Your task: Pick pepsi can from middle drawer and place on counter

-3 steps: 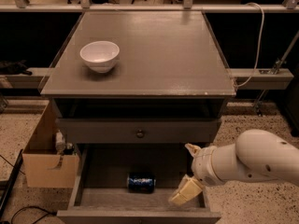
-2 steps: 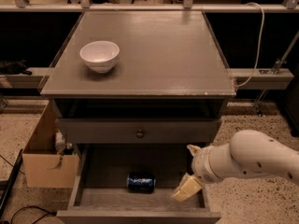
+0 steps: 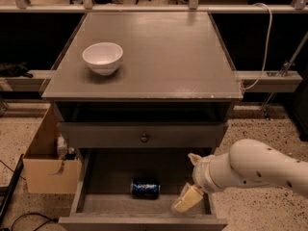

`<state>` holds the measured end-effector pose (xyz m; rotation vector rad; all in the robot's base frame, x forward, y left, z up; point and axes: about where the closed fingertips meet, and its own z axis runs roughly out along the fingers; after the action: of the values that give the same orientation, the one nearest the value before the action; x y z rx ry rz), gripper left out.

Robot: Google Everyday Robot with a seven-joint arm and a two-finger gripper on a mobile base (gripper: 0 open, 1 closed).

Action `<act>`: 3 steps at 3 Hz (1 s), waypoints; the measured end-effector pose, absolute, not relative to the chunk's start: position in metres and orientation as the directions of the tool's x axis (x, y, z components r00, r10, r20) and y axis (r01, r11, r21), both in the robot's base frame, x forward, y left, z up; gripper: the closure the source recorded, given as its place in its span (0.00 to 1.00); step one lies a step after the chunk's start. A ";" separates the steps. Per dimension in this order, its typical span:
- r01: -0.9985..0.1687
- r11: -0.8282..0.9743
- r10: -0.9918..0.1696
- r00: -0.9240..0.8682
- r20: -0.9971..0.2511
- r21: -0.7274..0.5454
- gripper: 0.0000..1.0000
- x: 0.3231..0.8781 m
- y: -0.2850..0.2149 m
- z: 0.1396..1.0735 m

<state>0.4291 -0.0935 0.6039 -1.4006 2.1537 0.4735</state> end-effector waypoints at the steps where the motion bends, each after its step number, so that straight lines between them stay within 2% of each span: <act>1: -0.923 0.386 -0.743 -0.316 -0.590 0.008 0.00 0.441 -0.083 0.567; 3: -0.911 0.407 -0.753 -0.379 -0.538 0.072 0.00 0.469 -0.063 0.469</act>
Offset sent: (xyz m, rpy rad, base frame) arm 0.0481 0.0326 -0.1586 -0.0494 0.1146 0.0004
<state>0.4685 -0.0634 0.4692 -1.4226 2.2450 0.5040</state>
